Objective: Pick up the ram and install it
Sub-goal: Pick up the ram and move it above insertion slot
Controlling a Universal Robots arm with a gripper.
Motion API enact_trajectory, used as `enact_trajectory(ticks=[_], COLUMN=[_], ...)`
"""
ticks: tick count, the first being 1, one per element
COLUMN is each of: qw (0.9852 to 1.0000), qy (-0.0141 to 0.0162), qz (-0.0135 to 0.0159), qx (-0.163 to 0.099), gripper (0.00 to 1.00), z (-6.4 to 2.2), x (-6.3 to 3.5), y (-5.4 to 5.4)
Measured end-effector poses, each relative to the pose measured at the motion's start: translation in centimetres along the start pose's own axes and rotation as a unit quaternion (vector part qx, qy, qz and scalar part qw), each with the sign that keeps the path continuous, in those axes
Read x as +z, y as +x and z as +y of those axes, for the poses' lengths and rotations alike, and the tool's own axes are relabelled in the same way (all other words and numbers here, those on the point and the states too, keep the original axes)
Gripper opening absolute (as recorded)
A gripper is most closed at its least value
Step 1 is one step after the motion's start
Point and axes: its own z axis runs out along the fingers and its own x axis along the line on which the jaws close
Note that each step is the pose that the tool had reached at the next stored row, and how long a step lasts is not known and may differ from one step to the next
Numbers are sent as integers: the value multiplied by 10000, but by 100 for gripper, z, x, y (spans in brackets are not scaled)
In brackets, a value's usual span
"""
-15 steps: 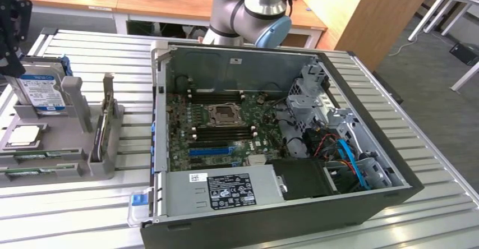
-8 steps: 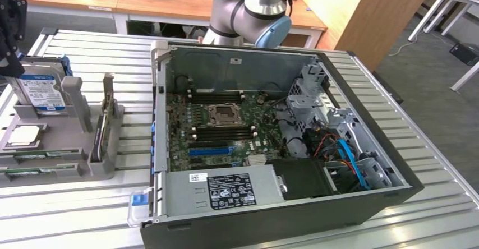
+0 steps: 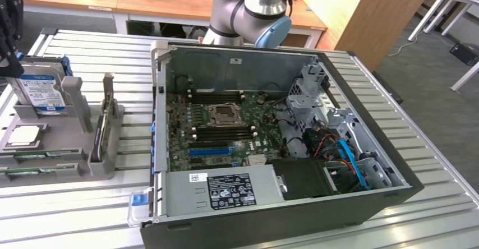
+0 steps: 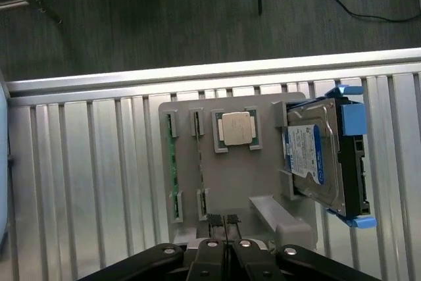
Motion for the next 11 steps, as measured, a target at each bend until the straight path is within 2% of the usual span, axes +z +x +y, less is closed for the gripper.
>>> enact_trajectory(ticks=[11], qw=[10000], qy=[0], qz=[0], qx=[0], gripper=[11], z=[0], x=[0], y=[0])
